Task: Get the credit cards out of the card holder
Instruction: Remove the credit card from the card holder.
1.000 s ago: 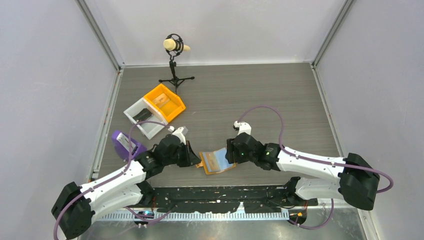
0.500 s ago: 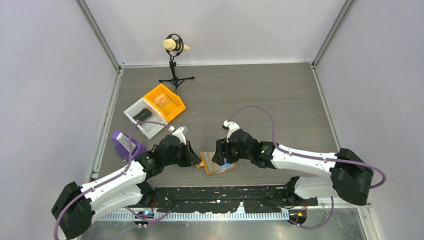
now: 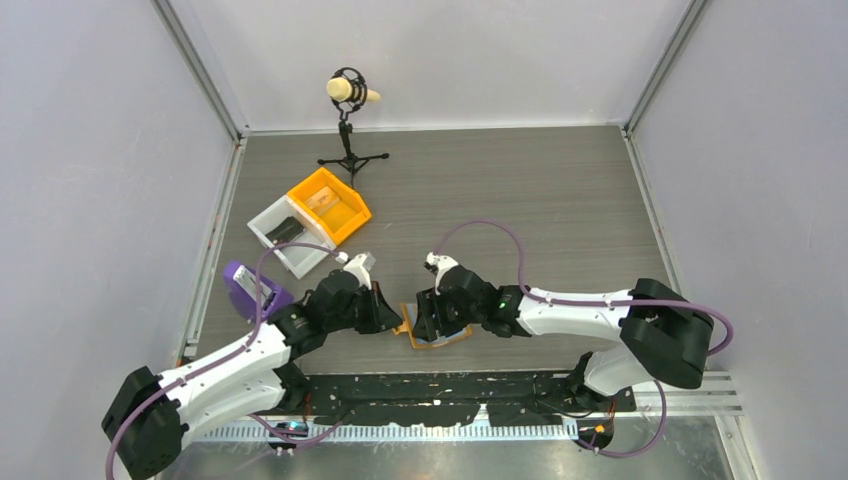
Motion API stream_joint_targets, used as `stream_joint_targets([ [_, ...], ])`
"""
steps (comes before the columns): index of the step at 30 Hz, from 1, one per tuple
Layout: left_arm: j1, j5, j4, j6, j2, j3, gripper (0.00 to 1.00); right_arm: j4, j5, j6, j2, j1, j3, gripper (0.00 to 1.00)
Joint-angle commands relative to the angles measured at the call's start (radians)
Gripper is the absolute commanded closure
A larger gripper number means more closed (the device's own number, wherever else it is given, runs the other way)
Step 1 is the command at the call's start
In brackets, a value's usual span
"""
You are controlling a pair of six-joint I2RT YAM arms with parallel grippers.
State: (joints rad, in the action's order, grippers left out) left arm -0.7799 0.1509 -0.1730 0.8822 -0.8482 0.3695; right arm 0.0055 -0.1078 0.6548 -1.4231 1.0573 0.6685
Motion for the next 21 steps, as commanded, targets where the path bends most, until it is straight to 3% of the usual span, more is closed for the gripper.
stream_joint_targets([
  [1, -0.005, 0.012, 0.015, -0.007, 0.018, -0.003, 1.00, 0.007, 0.084, 0.015, 0.005, 0.005, 0.025, 0.41],
  [11, -0.005, 0.009, -0.026, -0.030, 0.032, 0.000, 1.00, 0.028, 0.043, 0.038, 0.058, 0.006, 0.002, 0.38],
  [21, -0.005, 0.101, -0.027, -0.091, -0.021, 0.022, 1.00, 0.026, 0.049, 0.029, 0.086, 0.006, -0.008, 0.40],
])
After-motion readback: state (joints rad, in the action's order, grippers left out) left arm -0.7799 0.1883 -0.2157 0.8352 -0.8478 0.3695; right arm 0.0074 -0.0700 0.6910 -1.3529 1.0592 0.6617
